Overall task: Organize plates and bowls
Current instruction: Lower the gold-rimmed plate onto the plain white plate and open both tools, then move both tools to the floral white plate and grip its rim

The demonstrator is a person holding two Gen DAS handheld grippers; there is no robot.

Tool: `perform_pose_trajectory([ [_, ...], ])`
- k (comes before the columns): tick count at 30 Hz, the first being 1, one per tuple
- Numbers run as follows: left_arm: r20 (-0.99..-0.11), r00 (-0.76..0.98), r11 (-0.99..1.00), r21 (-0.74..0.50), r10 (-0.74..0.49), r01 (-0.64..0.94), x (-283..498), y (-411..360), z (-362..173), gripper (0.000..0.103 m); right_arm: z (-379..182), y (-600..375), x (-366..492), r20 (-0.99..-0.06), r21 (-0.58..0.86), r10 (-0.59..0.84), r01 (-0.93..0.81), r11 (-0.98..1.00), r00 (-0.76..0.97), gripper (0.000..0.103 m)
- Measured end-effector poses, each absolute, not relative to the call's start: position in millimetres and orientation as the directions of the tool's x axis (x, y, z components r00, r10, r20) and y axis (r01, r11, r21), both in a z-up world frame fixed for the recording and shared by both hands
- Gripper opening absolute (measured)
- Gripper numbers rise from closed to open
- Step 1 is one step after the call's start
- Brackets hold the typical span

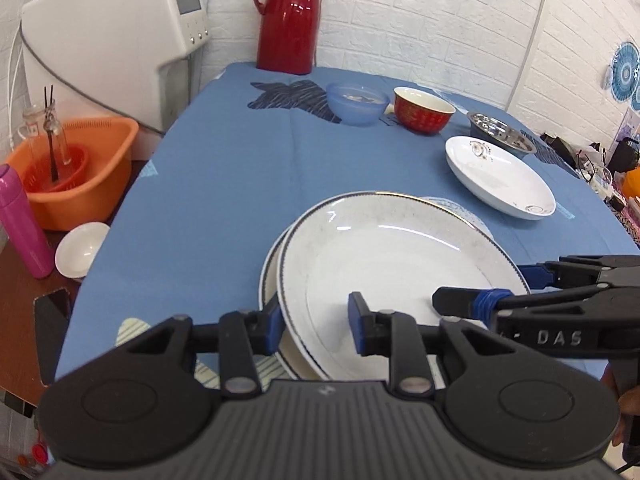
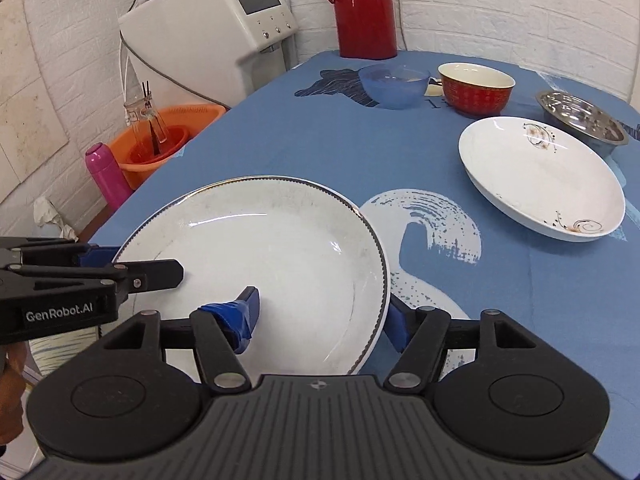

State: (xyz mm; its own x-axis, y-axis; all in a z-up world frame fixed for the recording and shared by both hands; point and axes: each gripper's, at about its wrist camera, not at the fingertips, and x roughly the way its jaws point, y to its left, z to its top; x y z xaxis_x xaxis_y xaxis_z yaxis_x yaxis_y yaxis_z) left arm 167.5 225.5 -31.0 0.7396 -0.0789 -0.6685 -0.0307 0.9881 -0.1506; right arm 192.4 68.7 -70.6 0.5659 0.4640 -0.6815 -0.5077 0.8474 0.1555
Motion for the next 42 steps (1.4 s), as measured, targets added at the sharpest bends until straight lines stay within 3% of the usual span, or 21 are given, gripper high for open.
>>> perform_pose_trajectory([
  [5,-0.68,0.717,0.975,-0.224,-0.152,-0.006,171,235,-26,0.048,-72,68,201,-0.682,0.157,0.48,-0.53,0.833,0.552,0.051],
  [8,-0.693,0.691,0.964,-0.265,-0.206,0.022,171,241,-22,0.056,-73,68,202,-0.682,0.164,0.485,-0.531,0.831,0.548,0.051],
  [21,-0.795,0.52,0.94,-0.338,-0.313,0.048,177,263,-19,0.059,-70,63,203,-0.666,0.194,0.5,-0.519,0.833,0.554,0.051],
  [30,-0.756,0.614,0.965,-0.259,-0.227,0.038,162,262,2,0.059,-46,22,201,-0.628,0.283,0.54,-0.482,0.829,0.561,0.051],
  [36,-0.708,0.642,0.949,-0.297,-0.295,0.108,198,236,29,0.06,-21,-40,236,-0.66,0.27,0.422,-0.328,0.905,0.622,0.051],
  [42,-0.721,0.615,0.946,-0.285,-0.318,0.155,273,178,40,0.062,-13,-96,299,-0.693,0.172,0.236,-0.161,0.972,0.681,0.053],
])
